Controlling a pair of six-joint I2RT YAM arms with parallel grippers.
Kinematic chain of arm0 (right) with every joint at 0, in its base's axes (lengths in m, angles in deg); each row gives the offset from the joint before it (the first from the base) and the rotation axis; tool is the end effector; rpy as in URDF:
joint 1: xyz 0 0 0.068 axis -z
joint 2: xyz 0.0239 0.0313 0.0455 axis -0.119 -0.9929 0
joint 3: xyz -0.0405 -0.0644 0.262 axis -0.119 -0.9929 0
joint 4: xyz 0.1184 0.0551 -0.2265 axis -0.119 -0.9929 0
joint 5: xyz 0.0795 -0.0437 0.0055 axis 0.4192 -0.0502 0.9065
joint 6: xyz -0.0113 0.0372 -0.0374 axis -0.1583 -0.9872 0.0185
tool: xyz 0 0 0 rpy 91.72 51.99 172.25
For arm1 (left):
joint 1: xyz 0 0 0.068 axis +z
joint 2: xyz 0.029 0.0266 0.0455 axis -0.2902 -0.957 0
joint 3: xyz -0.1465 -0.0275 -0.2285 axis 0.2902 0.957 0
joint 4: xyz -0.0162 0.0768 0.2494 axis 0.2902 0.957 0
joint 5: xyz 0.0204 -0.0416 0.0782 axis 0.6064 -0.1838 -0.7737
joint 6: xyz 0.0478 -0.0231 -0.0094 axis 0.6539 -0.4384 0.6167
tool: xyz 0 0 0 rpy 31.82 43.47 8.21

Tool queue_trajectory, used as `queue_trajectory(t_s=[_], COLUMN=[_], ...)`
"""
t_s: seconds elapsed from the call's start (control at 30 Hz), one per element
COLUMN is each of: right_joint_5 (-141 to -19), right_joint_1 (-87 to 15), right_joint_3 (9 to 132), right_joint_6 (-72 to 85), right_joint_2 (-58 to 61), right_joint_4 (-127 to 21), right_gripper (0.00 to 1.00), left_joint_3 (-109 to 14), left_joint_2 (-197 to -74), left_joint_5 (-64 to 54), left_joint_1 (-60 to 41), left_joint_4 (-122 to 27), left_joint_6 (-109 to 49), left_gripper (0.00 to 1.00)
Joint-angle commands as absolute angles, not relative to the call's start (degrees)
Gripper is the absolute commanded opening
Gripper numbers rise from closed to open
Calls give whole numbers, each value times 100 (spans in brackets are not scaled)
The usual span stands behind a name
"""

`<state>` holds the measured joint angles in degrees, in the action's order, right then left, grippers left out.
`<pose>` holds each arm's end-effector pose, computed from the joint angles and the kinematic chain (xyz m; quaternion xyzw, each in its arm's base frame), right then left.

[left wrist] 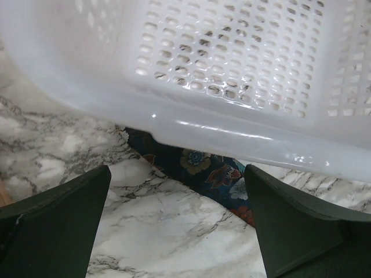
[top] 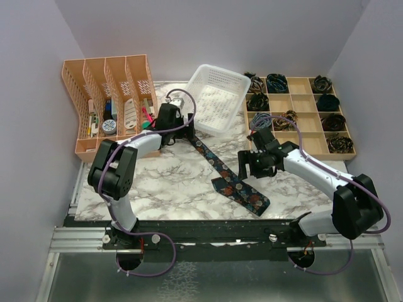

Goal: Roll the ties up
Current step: Flatten out the tie at the center of the board.

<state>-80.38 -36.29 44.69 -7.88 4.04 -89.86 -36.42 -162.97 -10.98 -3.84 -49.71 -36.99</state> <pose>0.2215 0.1301 0.2066 -0.0855 0.9728 0.1429 0.1612 0.3636 -0.1391 0.1858 0.0257 0.8965 -0.1655 0.4103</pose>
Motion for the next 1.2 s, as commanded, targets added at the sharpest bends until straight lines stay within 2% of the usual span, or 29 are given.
queue_trajectory(t_s=[0.0, 0.2, 0.33, 0.53, 0.93, 1.03, 1.17], right_joint_5=[-7845, -7880, -7921, -7875, -7783, -7776, -7771], right_joint_1=[-3645, -3645, -3645, -3646, -3648, -3645, -3645], right_joint_3=[4445, 4508, 4504, 4513, 4540, 4536, 4538], right_joint_6=[-755, -670, -644, -638, -631, -629, -629], right_joint_2=[358, 306, 293, 179, 47, 51, 30], right_joint_4=[-8895, -8963, -9002, -8965, -8964, -8967, -8959], right_gripper=[82, 81, 81, 81, 80, 80, 80], left_joint_3=[-4239, -5284, -5601, -5660, -5163, -5147, -4987], left_joint_2=[-16388, -17150, -17467, -17606, -17617, -17697, -17703], left_joint_5=[96, 1194, 1777, 2104, 2444, 2571, 2833], left_joint_1=[-148, 116, 328, 427, 456, 456, 456], left_joint_4=[-4811, -3301, -2843, -2975, -4220, -4125, -4304], left_joint_6=[-2207, -761, -298, 2, -287, -157, -196], left_gripper=[99, 99, 99, 99, 97, 93, 81])
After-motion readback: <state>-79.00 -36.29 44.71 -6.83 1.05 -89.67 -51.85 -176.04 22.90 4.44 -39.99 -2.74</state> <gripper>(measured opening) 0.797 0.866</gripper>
